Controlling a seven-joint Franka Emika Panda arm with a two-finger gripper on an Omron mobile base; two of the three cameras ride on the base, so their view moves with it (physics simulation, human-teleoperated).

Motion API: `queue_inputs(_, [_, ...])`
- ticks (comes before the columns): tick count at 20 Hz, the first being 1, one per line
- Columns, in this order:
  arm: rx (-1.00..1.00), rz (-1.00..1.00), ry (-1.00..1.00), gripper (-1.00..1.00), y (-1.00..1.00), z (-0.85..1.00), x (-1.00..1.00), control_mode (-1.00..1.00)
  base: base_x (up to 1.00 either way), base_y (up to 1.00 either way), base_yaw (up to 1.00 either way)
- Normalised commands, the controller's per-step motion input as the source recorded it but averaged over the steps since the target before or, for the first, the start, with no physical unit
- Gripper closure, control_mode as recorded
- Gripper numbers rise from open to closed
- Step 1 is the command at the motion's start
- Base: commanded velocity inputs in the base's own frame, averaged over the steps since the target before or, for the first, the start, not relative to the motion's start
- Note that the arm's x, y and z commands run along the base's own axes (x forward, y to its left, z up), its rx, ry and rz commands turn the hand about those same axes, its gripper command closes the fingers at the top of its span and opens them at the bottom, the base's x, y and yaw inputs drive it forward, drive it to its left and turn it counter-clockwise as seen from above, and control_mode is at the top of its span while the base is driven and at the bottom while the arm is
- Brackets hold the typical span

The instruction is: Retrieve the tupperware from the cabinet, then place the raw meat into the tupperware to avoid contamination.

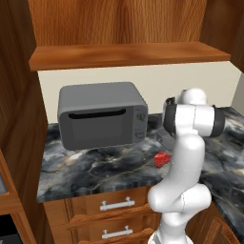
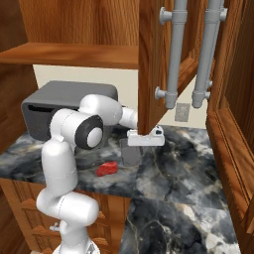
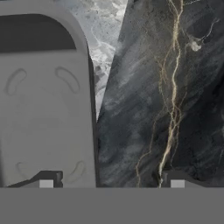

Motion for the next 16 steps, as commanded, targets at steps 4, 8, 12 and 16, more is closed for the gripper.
queue_inputs(4, [0.0,-0.02,0.0,-1.0,0.0,0.49,0.0,-1.0,0.0,0.0,0.0])
queue_inputs(8, [0.0,-0.01,0.0,-1.0,0.0,0.36,-0.19,-1.0,0.0,0.0,0.0])
queue_inputs(12, [0.0,0.0,0.0,-1.0,0.01,0.24,-0.41,-1.0,0.0,0.0,0.0])
queue_inputs(16, [0.0,0.0,0.0,-1.0,0.07,0.24,-0.53,-1.0,0.0,0.0,0.0])
